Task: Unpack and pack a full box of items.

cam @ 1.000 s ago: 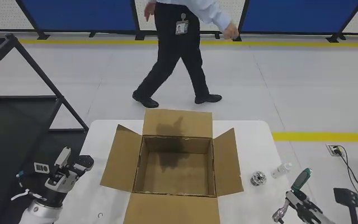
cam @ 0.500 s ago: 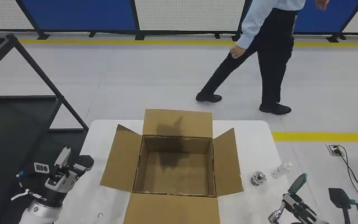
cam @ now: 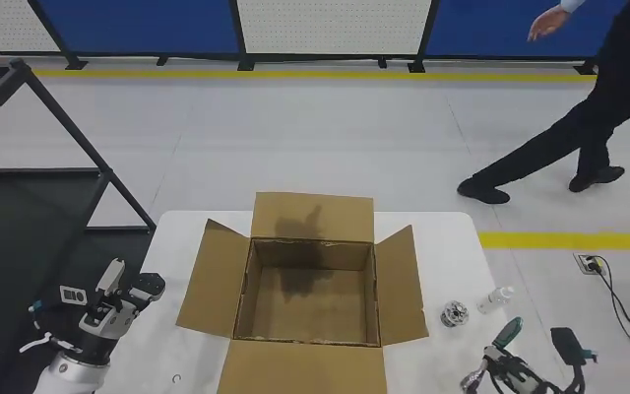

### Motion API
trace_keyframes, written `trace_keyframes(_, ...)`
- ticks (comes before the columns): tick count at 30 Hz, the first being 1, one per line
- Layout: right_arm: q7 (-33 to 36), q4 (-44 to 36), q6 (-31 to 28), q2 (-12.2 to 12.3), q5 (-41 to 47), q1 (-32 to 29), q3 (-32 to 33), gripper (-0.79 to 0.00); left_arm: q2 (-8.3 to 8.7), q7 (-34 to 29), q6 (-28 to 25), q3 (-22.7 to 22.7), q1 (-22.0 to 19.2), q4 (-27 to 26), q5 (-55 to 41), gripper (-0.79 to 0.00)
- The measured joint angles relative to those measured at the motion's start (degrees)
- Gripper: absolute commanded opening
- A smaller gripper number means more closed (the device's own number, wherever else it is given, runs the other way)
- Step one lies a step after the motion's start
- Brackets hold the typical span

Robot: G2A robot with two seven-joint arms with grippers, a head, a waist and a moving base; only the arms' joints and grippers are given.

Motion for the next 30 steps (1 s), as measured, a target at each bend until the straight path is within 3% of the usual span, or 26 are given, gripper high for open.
trace_keyframes(13, 0.16, 11.38, 9.08, 1.41, -2.38, 8.92, -3.70, -0.785, 0.00, 0.00, 0.00, 0.00, 0.00, 0.00, 0.00, 0.000)
trace_keyframes(30, -0.70, 14.20, 14.42, 2.86, -7.58, 11.94, -7.99, -0.785, 0.00, 0.00, 0.00, 0.00, 0.00, 0.00, 0.00, 0.000)
